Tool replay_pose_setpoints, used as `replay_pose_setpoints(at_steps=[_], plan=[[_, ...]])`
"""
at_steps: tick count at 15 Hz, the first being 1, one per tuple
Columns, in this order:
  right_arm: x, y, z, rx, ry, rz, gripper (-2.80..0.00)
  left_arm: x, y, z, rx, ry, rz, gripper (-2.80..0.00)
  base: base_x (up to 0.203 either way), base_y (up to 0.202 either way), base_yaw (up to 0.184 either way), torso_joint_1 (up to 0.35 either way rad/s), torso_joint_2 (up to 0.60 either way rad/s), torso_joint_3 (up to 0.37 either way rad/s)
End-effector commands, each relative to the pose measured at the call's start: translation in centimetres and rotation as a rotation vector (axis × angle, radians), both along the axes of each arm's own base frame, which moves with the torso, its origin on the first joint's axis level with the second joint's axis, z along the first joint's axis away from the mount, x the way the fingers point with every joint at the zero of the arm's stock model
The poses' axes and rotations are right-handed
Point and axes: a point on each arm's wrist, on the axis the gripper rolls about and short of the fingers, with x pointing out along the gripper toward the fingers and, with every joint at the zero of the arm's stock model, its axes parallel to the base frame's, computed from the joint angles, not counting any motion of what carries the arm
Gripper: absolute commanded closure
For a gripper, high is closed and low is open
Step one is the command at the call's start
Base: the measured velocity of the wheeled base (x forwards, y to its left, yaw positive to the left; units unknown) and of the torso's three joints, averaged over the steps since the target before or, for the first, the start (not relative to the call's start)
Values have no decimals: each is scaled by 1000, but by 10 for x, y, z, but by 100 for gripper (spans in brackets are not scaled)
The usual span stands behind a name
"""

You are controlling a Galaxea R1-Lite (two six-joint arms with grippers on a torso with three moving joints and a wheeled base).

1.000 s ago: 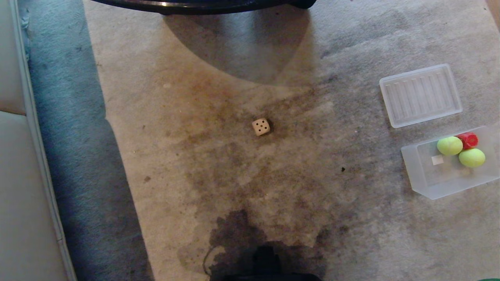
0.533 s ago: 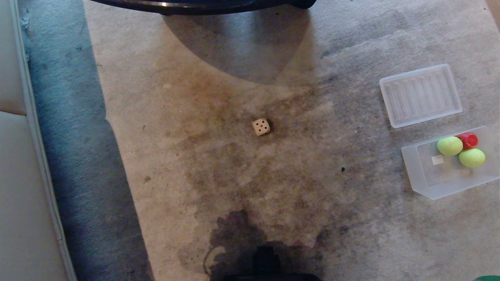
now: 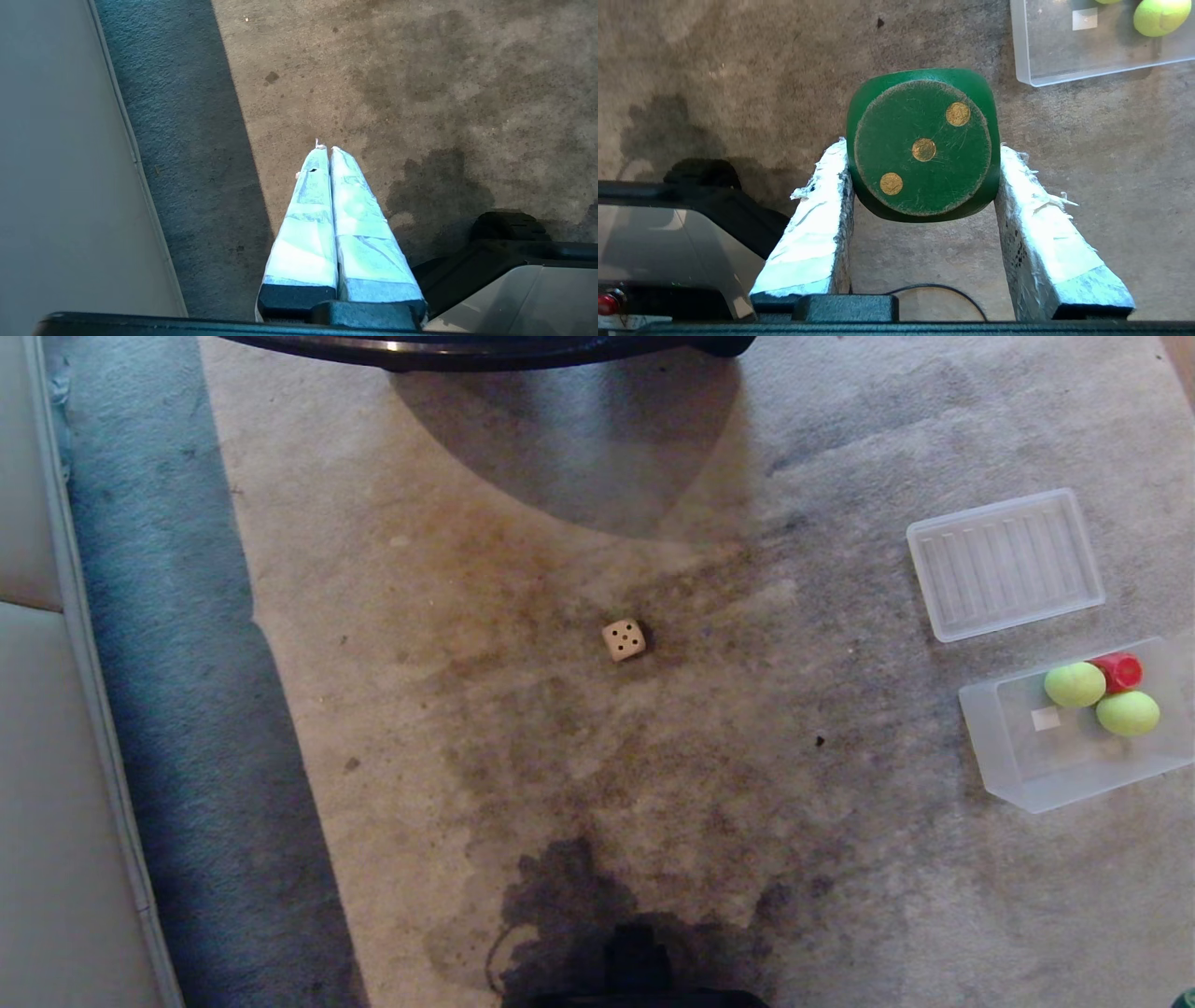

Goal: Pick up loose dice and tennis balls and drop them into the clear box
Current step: Put the toys in the box

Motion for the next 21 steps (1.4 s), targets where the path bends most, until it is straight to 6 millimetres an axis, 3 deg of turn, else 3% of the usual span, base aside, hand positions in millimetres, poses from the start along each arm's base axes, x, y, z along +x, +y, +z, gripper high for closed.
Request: replay_pose_setpoints(at_steps=[1,18,21], plan=[[-1,0,-1,0,-4,1,0,0,0,0,8,1,2,0,0,0,0,0,0,0],[-1,0,-1,18,-3,-3,0,0,0,0,-3,0,2,0,0,0,0,0,0,0],[-1,0,-1,20,-3,-3,0,0,0,0,-3,0,2,0,4,9,-112,3,5,2]])
